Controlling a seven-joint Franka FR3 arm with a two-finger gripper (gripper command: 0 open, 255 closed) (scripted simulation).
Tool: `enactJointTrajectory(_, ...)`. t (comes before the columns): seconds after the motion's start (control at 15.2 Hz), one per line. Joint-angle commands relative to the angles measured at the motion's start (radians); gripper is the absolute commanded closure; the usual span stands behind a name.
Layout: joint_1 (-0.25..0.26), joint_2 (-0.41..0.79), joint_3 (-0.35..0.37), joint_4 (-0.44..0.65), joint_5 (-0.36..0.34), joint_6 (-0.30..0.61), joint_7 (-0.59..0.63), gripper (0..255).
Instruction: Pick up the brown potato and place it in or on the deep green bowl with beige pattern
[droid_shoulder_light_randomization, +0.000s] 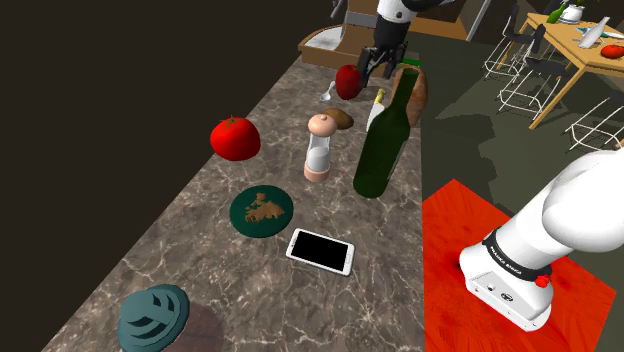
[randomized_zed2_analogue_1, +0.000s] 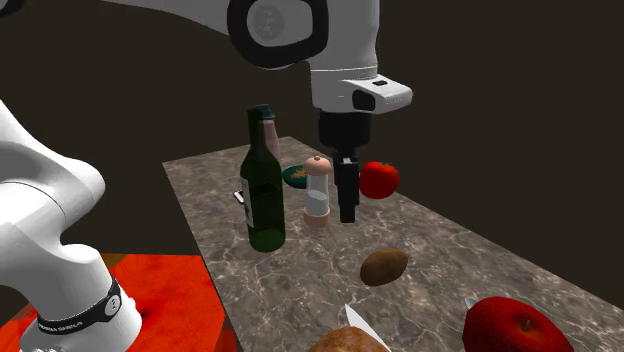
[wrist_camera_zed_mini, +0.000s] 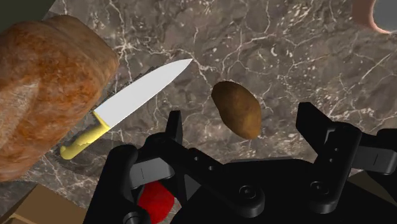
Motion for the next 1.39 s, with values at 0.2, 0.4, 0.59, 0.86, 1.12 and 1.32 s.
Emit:
enactJointTrajectory(0.2,0.007,0.198,0.012,0.107,-0.02,0.059,0.003,0)
enactJointTrajectory(0.4,0.014,0.314,0.018,0.181,-0.035,0.08,0.007,0)
enactJointTrajectory(0.59,0.022,0.431,0.021,0.265,-0.05,0.092,0.011,0)
enactJointTrajectory(0.86,0.027,0.506,0.021,0.303,-0.06,0.118,0.013,0)
enactJointTrajectory(1.12,0.027,0.53,0.019,0.281,-0.064,0.164,0.015,0)
enactJointTrajectory(1.32,0.026,0.54,0.019,0.274,-0.065,0.182,0.016,0)
